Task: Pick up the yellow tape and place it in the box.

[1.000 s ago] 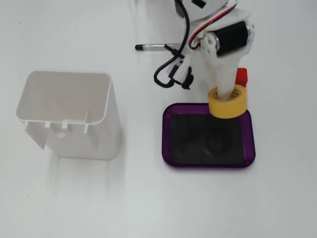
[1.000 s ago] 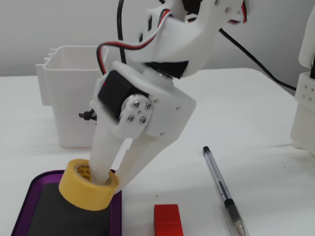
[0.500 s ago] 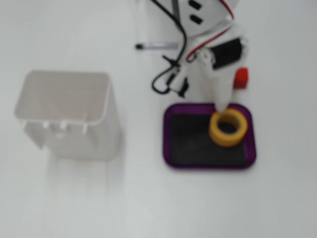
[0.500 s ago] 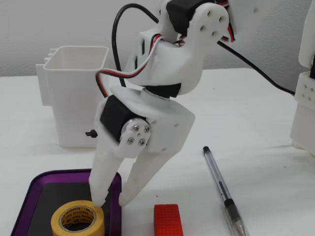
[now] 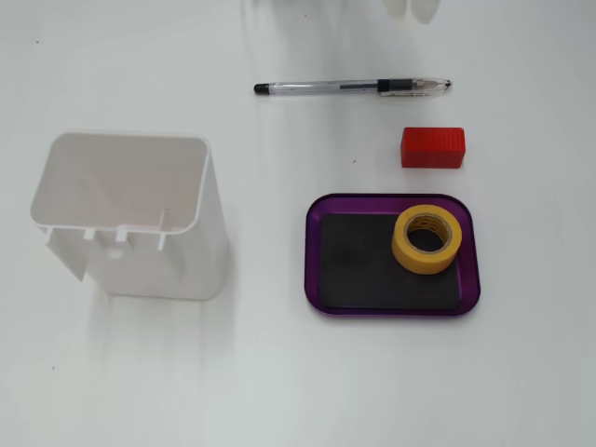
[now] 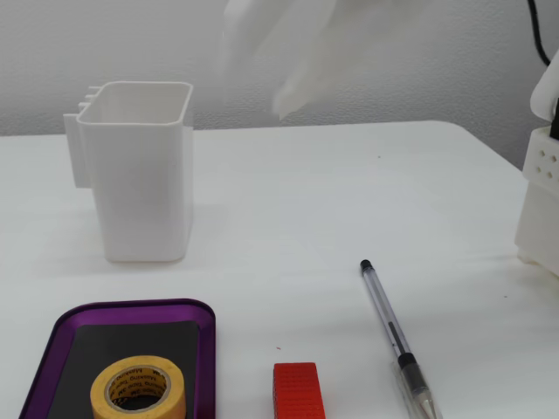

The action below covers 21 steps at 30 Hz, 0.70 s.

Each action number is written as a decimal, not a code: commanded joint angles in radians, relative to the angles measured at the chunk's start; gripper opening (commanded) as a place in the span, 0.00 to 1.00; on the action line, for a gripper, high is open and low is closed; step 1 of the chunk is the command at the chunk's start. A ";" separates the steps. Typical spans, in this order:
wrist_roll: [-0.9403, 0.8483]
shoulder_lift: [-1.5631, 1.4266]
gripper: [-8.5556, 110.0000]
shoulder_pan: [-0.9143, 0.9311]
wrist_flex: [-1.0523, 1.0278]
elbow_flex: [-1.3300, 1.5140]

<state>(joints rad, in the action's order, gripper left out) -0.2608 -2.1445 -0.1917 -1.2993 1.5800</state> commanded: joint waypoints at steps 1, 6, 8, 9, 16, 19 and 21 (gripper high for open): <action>0.032 -0.215 0.17 -0.003 -0.057 0.129; 0.041 -0.494 0.17 0.020 -0.046 0.466; 0.037 -0.607 0.17 0.051 -0.017 0.604; 0.041 -0.658 0.17 0.064 0.014 0.680; 0.046 -1.015 0.17 0.198 0.265 1.229; 0.049 -1.146 0.17 0.225 0.275 1.376; 0.051 -1.223 0.16 0.224 0.275 1.439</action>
<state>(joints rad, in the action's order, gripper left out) -0.2209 -3.2658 0.0230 -1.0492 2.9406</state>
